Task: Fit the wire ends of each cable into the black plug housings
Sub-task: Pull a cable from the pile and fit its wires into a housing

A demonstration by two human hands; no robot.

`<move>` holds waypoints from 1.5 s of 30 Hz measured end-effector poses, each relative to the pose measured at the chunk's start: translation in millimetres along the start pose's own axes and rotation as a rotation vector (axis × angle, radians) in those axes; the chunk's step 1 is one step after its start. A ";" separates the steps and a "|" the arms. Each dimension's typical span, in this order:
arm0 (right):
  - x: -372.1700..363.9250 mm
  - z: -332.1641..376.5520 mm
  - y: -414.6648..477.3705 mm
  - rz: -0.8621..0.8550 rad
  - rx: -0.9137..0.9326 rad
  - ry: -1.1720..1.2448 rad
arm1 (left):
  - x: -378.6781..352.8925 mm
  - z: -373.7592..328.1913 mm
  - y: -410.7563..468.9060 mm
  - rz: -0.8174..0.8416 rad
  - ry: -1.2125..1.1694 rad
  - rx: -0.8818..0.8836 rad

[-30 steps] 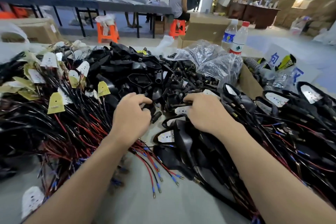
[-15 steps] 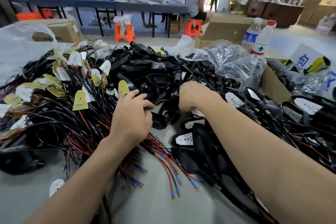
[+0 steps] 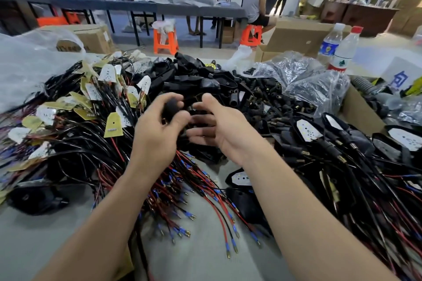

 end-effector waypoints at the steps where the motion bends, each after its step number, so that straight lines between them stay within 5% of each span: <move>1: -0.8 -5.5 1.6 -0.071 0.019 -0.030 | 6.8 3.0 2.4 -0.074 -0.105 0.058; 5: -15.9 -21.4 -0.3 -0.273 0.147 -0.600 | 29.7 15.2 3.9 -0.298 -0.587 0.297; 9: -54.0 -32.5 -3.7 -0.241 0.221 -1.065 | 35.8 20.2 -6.3 -0.448 -0.533 0.207; 11: -63.4 -36.8 -5.1 -0.240 0.239 -1.110 | 36.7 23.3 -9.8 -0.467 -0.521 0.197; 16: -51.8 -35.3 -9.8 -0.445 0.227 -0.991 | 39.3 23.9 -11.2 -0.433 -0.473 0.215; 21: -35.3 -33.6 -14.2 -0.614 0.231 -0.922 | 27.1 22.0 -10.8 -0.211 -0.255 0.230; 27: -9.0 -28.1 -11.2 -0.476 0.203 0.252 | 8.2 13.0 -27.8 0.047 0.307 0.027; 29: -1.9 -21.2 -13.2 -0.389 0.207 0.469 | 2.5 12.6 -28.8 0.040 -0.011 0.220; 31: 2.7 -15.2 -15.1 -0.301 0.188 0.666 | -14.7 12.5 -33.8 0.107 -0.598 0.661; 33: 5.5 -11.9 -17.4 -0.255 0.159 0.815 | -27.1 7.6 -41.2 0.198 -0.818 0.841; 36: 6.5 -12.7 -17.9 -0.277 0.147 0.849 | -31.5 8.8 -49.6 0.277 -0.749 0.755; 40: 8.1 -20.4 -13.9 -0.470 0.170 0.576 | -40.6 2.6 -39.0 0.429 -0.533 0.754; 43: 6.3 -25.0 -11.1 -0.518 0.218 0.357 | -41.2 -2.4 -45.1 0.784 -0.468 0.738; 45: 8.0 -27.0 -10.7 -0.542 0.235 0.265 | -37.3 -4.5 -45.9 0.806 -0.452 0.698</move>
Point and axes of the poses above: each hand's wrist, its own y-axis towards the middle knuckle, its own x-axis out of the back of the hand, z = x × y, the point moved 3 cm from there along y, towards the middle knuckle, and after that the axes turned 15 degrees about -y, right-handed, at the moved point
